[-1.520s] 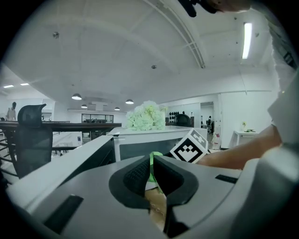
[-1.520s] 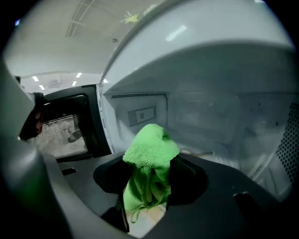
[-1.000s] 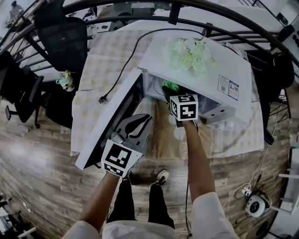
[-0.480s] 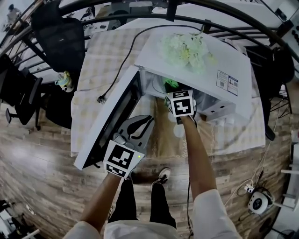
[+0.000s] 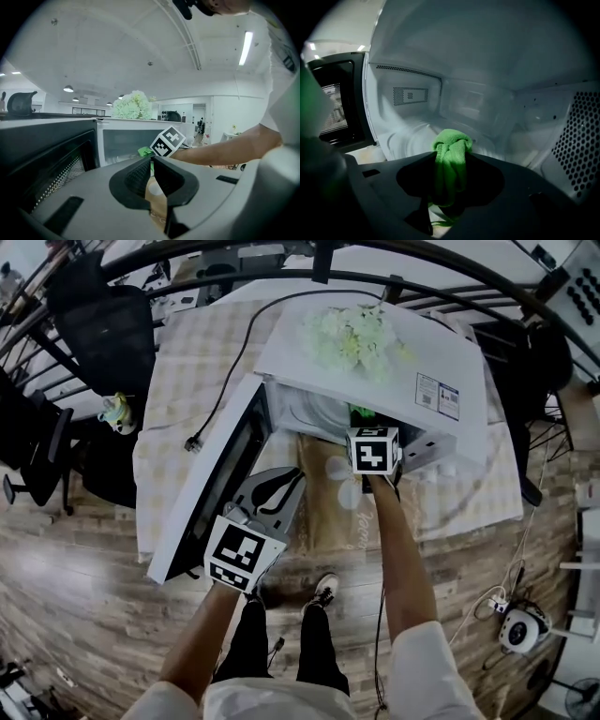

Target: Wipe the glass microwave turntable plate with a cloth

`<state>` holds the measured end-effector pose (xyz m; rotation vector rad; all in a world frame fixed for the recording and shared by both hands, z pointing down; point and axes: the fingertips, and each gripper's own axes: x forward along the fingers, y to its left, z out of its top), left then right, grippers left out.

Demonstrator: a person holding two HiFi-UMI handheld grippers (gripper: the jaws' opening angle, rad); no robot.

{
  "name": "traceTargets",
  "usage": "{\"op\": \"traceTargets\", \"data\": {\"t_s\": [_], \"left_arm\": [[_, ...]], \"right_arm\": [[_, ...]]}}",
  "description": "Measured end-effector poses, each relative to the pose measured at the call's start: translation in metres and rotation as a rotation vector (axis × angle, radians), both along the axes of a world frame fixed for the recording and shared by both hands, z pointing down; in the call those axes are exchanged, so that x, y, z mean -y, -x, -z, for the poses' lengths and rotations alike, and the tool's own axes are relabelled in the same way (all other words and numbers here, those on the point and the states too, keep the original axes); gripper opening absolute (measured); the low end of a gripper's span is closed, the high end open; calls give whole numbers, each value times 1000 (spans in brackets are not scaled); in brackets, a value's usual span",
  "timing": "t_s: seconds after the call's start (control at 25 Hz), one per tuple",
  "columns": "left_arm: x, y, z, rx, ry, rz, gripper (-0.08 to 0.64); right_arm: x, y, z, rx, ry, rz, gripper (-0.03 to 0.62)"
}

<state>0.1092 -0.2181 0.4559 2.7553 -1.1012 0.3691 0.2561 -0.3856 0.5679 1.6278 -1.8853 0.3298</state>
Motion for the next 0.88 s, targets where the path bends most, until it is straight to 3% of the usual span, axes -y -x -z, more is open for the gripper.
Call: {"op": "traceTargets", "data": {"t_s": [0.32,0.48,0.64,0.88], "left_arm": [[5,16,2,-16,9,22,37],[6,20,4,-36,10,31,37],[8,24,-3,-31,27,39,37],[1,20,-14,-19,52,30,37]], "right_arm": [[-2,-5,4,-21,-10,-49,164],[11,31,20,-13,-93,98,164],[34,85,14,-55,-92,269,164],[48,120,-1,-141,-84,374,161]]}}
